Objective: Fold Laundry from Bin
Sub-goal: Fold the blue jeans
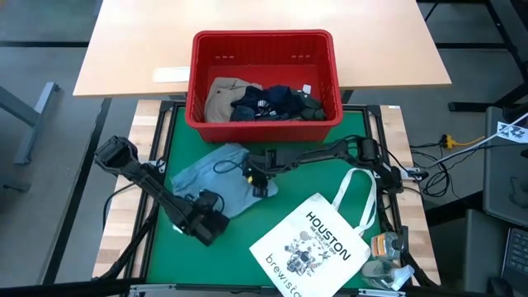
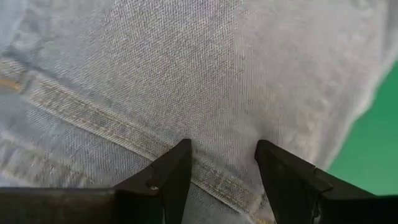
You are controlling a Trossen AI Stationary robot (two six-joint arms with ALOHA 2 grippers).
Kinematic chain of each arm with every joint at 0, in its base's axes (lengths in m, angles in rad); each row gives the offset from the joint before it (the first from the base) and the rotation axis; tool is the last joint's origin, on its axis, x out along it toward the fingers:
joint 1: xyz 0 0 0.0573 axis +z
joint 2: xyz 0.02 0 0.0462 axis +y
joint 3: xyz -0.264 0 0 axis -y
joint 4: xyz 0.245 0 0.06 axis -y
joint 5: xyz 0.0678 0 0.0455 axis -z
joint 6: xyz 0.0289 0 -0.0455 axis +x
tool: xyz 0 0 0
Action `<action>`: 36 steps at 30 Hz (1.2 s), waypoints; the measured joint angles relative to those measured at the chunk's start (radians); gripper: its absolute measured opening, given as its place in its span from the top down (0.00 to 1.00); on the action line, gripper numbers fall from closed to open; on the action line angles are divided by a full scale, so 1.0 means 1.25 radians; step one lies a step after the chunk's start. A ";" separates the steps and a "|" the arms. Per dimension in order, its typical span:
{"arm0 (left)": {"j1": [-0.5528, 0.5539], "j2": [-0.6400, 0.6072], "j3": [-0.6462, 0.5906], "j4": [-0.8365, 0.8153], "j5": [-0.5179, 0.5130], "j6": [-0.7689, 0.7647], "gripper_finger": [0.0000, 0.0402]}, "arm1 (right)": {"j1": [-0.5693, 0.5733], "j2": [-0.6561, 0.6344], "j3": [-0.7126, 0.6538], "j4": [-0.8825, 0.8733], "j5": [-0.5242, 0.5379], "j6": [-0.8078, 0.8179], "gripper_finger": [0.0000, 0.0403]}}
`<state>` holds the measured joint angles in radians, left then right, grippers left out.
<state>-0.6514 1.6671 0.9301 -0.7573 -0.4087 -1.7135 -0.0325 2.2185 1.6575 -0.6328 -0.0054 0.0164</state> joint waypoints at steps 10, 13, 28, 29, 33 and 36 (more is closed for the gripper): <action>-0.066 0.002 0.118 0.124 0.020 0.040 0.56 | 0.107 -0.080 -0.011 -0.209 -0.014 -0.044 0.63; -0.072 -0.003 0.178 0.106 0.016 0.084 0.56 | 0.126 -0.146 -0.008 -0.211 -0.017 -0.066 0.63; -0.024 -0.005 0.392 -0.470 0.076 0.123 0.56 | 0.084 -0.199 -0.007 -0.004 0.071 -0.289 0.63; -0.020 -0.006 0.386 -0.483 0.090 0.125 0.56 | 0.076 -0.194 -0.006 0.005 0.061 -0.289 0.63; -0.015 -0.006 0.352 -0.473 0.110 0.156 0.56 | 0.043 -0.155 -0.006 0.007 0.031 -0.290 0.63; -0.015 -0.006 0.309 -0.417 0.111 0.164 0.56 | 0.022 -0.132 -0.007 0.016 0.026 -0.290 0.63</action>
<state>-0.6703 1.6594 1.3168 -1.2784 -0.2701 -1.5088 -0.0055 2.0540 1.6493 -0.6124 0.0270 -0.3462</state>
